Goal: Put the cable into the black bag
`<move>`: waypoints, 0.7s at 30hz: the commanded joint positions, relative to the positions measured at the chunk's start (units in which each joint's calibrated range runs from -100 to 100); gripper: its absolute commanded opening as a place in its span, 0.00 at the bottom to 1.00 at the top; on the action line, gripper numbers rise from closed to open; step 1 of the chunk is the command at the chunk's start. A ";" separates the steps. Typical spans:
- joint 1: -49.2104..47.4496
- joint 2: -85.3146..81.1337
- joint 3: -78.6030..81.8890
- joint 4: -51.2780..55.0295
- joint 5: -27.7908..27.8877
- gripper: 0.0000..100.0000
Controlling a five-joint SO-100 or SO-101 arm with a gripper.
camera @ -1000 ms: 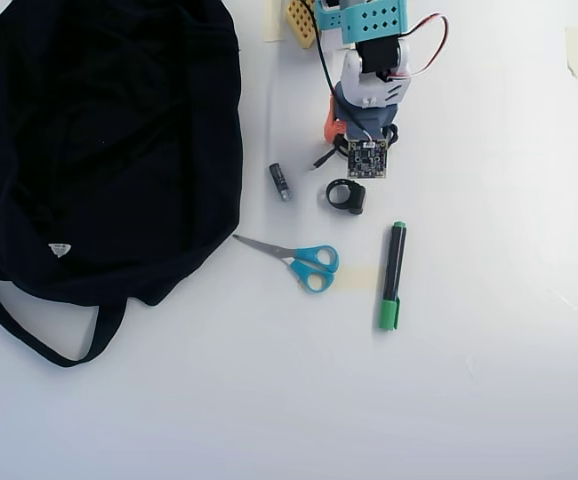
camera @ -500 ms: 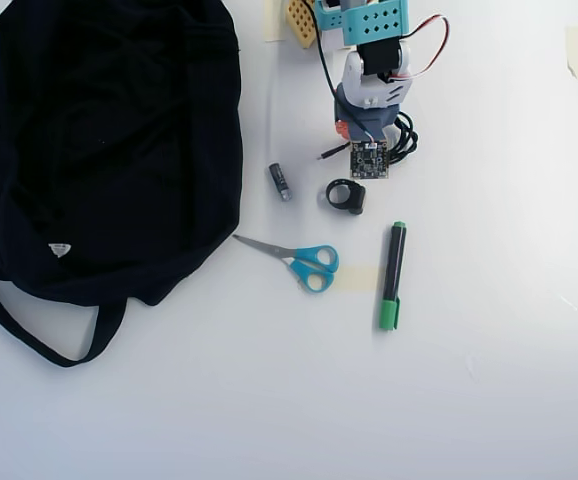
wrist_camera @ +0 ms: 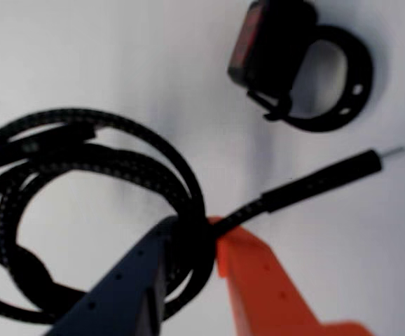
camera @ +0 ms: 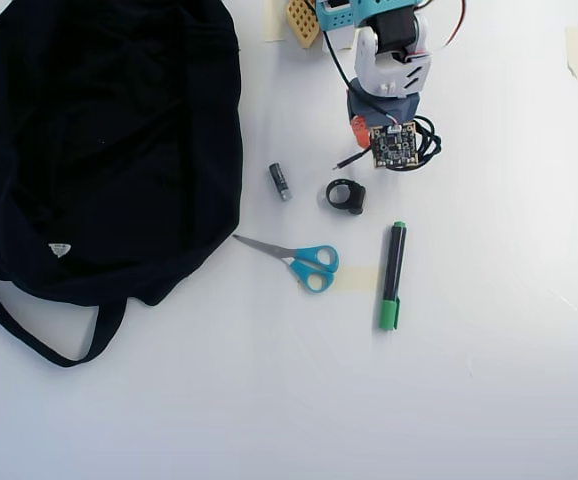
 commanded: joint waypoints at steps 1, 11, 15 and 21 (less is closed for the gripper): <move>0.41 -7.34 -2.76 4.60 -0.05 0.02; 8.42 -20.61 -2.76 5.98 0.42 0.02; 10.59 -25.43 -2.76 5.98 0.52 0.02; 15.75 -26.92 -2.04 5.29 0.10 0.02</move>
